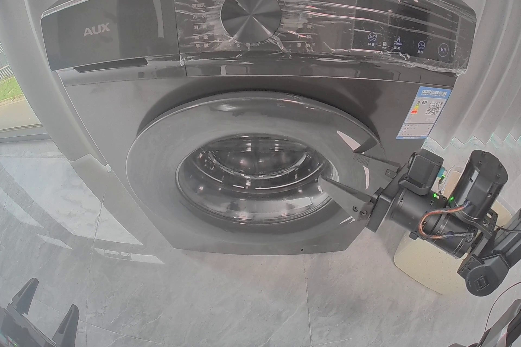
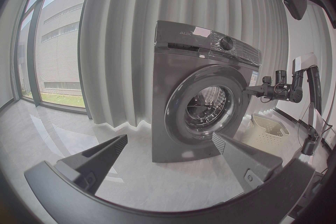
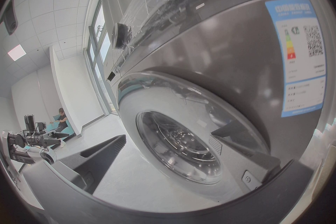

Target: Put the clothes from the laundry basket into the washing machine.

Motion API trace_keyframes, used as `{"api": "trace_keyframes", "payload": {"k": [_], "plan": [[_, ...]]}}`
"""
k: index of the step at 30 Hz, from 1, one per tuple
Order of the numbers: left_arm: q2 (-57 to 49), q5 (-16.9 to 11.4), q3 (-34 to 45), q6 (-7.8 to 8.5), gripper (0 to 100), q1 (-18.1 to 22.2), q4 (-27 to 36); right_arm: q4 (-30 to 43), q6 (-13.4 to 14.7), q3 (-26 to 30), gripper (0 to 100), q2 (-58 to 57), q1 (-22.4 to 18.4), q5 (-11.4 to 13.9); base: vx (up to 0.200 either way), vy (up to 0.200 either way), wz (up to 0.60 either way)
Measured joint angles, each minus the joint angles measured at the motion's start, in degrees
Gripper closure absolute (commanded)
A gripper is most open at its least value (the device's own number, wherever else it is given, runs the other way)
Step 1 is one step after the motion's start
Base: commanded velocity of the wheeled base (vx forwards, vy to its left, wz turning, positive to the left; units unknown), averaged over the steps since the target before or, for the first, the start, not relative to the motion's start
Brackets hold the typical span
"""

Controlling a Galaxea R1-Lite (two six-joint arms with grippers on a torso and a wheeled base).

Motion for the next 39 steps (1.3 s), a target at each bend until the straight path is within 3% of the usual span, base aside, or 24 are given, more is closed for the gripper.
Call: {"api": "trace_keyframes", "payload": {"k": [5,12,22,26,34,39], "plan": [[0.0,-0.02,0.0,-0.22,0,0.0,0.0,-1.61,-0.93,3.01,0,-2.78,2.67,-0.79,0.0,0.0,0.0],[0.0,0.0,0.0,-0.2,0,0.02,-0.02,-0.68,-2.0,9.96,0,-8.37,6.83,0.88,0.0,0.0,0.0],[0.0,-0.02,0.0,-0.24,0,0.0,0.0,0.33,-2.21,16.68,0,-14.77,6.45,1.39,0.0,0.0,0.0],[0.0,-0.02,0.0,-0.24,0,0.0,-0.02,0.59,-2.22,19.82,0,-18.14,4.35,1.5,0.0,0.0,0.0],[0.0,-0.02,0.0,-0.27,0,0.0,-0.02,1.44,-4.02,22.6,0,-22.95,-3.89,1.69,0.0,0.0,0.0],[0.0,-0.02,0.0,-0.24,0,0.04,0.0,9.09,-6.6,22.93,0,-26.93,-9.3,1.85,-0.16,0.0,0.0]]}}
